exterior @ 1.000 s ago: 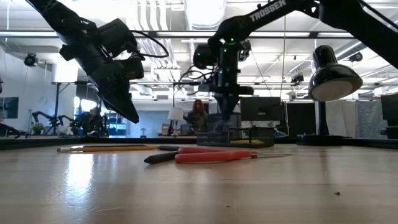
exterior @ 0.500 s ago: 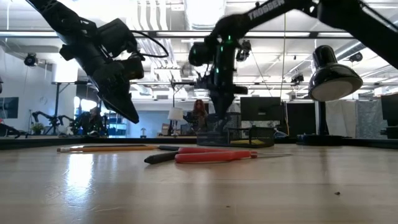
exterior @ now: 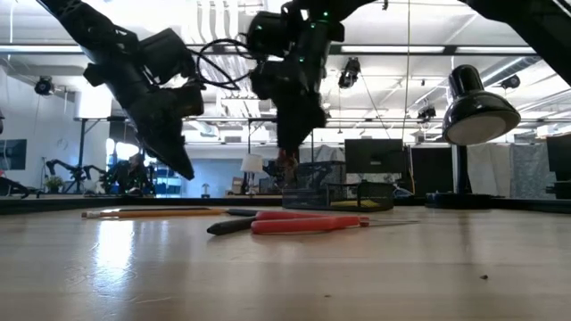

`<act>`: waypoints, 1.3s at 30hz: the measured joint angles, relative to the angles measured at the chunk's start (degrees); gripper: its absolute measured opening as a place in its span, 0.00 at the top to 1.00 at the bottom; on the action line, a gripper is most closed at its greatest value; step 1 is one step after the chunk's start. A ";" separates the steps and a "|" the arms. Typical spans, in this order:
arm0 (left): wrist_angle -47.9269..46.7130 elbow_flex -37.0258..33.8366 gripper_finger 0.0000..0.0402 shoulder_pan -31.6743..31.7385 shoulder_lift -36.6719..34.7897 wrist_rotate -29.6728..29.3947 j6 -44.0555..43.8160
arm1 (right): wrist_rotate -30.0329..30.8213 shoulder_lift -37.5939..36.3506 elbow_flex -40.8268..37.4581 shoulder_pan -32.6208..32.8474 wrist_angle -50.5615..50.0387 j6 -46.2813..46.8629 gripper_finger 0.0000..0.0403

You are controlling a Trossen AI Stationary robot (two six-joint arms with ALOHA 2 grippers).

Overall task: Pick and place office supplies into organizer
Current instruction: Put the top right pen into the desk organizer

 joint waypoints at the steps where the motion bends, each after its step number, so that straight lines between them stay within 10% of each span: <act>1: -0.93 0.00 0.68 0.00 -0.15 0.00 0.05 | 0.82 0.02 -1.14 1.05 2.46 -0.03 0.58; 22: -4.83 -15.04 0.68 -0.09 -26.31 -2.09 -9.22 | 4.55 5.60 -10.56 7.33 20.76 13.29 0.69; 39: -4.13 -14.99 0.68 -0.09 -25.33 -2.74 -9.06 | 8.67 6.74 -9.65 7.63 19.39 12.26 0.81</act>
